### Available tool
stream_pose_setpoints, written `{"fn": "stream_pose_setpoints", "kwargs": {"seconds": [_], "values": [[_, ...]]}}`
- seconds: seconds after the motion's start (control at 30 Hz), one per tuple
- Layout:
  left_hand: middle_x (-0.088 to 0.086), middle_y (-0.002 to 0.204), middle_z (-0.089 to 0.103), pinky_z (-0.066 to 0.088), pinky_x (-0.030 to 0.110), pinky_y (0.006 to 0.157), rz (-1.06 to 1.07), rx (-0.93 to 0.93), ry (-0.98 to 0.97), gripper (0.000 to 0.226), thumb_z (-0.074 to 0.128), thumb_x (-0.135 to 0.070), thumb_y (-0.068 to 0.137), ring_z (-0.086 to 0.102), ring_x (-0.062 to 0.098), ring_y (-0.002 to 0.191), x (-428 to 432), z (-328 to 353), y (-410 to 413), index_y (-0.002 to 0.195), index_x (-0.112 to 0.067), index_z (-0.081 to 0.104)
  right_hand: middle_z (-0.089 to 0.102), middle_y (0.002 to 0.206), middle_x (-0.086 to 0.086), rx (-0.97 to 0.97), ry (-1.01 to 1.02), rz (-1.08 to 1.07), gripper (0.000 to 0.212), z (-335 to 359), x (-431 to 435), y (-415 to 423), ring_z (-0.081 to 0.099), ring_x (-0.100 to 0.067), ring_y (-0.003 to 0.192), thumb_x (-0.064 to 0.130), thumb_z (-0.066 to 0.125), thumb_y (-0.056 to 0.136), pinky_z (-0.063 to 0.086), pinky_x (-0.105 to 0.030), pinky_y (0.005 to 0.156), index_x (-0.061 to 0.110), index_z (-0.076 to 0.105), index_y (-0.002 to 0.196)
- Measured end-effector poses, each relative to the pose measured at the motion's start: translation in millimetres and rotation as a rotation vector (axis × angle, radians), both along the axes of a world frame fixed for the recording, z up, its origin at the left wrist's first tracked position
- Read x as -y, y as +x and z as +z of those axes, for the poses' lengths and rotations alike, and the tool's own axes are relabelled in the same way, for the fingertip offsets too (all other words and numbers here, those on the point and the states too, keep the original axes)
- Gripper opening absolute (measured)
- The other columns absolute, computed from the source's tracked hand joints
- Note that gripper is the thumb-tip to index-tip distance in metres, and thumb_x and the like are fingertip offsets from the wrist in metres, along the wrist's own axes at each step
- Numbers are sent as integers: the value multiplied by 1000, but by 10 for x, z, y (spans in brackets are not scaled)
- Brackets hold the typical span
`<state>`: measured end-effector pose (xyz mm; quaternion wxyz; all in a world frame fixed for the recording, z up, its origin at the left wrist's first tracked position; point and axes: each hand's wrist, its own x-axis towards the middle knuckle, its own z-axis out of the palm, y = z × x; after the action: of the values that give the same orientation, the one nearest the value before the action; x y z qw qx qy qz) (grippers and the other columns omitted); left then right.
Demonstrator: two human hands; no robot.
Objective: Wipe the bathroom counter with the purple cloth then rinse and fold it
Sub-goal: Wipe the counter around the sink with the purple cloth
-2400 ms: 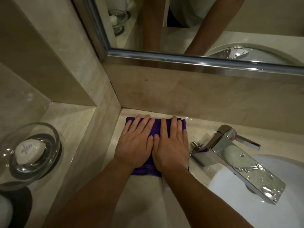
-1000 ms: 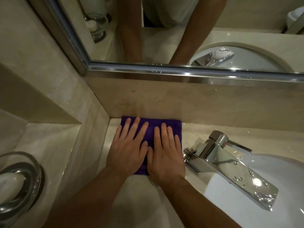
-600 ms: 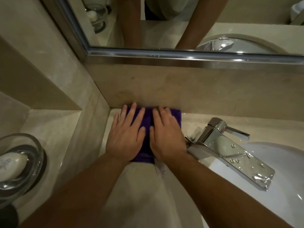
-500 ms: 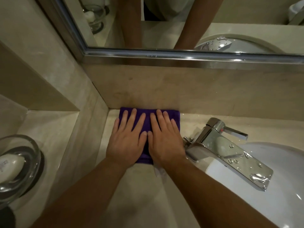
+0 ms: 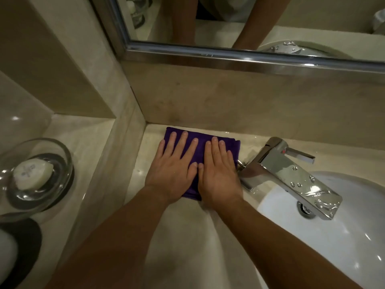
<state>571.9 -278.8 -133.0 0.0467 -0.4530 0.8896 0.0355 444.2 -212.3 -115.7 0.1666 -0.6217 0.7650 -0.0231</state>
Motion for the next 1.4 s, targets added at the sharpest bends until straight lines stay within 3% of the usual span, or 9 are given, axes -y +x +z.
{"fn": "stream_pose_setpoints", "kwargs": {"seconds": [0.27, 0.47, 0.9, 1.03, 1.4], "values": [[8, 165, 0, 3, 49, 123, 11, -24, -18, 65, 5, -48, 95, -5, 29, 152, -274, -17, 28, 156, -24, -1, -12, 165, -14, -63, -46, 85, 75, -57, -264, -17, -14, -26, 152, 39, -14, 89, -8, -38, 122, 6, -7, 156], [8, 165, -6, -3, 48, 122, 88, -44, -14, 65, 0, -49, 94, -11, 28, 151, -565, -54, 39, 154, -25, -10, -12, 164, -12, -60, -83, 190, 65, -113, -473, -107, -17, -21, 149, 39, 5, 100, -4, -37, 123, 8, -7, 156], [9, 165, -7, 0, 51, 122, 368, -59, -33, 66, -1, -48, 95, -10, 30, 151, -1504, -124, -274, 155, -22, -9, -3, 166, -10, -49, -128, 491, 70, -140, -1014, -534, -9, -18, 151, 45, -4, 96, -1, -38, 124, 10, 0, 156], [9, 165, -6, 1, 51, 122, 403, -62, -34, 66, -3, -47, 94, -9, 30, 151, -1679, -109, -341, 155, -22, -8, -2, 166, -8, -46, -147, 518, 70, -153, -1128, -600, -10, -16, 150, 45, -3, 96, -7, -34, 121, 10, 1, 157], [9, 165, 1, -1, 50, 122, 331, -56, -28, 65, 9, -48, 97, -6, 30, 151, -2037, -91, -263, 156, -24, -2, 4, 166, -8, 2, -190, 375, 66, -235, -1608, -480, -3, -20, 152, 40, 9, 99, -2, -37, 122, 9, 11, 158]]}}
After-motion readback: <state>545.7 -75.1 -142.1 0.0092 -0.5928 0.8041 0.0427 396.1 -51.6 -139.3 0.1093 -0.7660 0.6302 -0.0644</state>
